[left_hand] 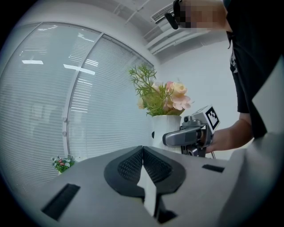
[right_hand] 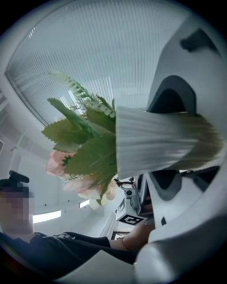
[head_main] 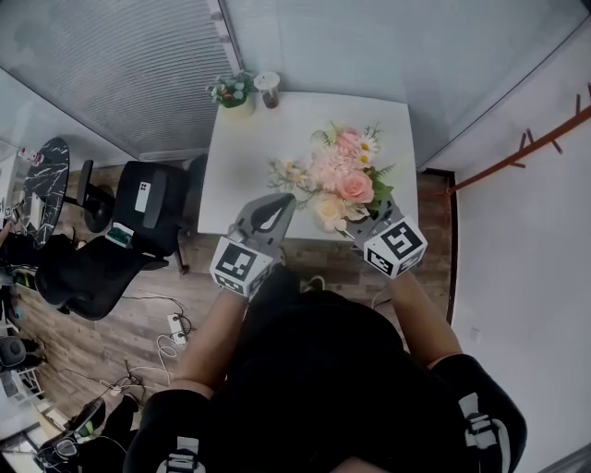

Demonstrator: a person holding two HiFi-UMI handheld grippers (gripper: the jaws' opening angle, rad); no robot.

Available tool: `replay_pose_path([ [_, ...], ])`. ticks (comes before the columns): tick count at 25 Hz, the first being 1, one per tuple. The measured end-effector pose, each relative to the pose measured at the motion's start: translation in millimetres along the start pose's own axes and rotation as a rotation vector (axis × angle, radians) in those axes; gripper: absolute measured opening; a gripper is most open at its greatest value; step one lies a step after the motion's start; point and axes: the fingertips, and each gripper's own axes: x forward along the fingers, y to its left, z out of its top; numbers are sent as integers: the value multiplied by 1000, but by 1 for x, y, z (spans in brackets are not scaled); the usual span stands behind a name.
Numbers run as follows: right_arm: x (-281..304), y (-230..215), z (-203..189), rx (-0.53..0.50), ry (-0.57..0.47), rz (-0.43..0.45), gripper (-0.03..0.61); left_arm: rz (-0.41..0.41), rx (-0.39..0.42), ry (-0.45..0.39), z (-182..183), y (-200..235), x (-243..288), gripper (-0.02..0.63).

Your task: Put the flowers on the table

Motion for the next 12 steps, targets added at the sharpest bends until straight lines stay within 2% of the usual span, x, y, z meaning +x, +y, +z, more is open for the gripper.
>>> replay_pose_path([
  [12, 55, -66, -18, -23, -1, -75, 350, -48, -12, -4, -23, 63, 48, 12],
])
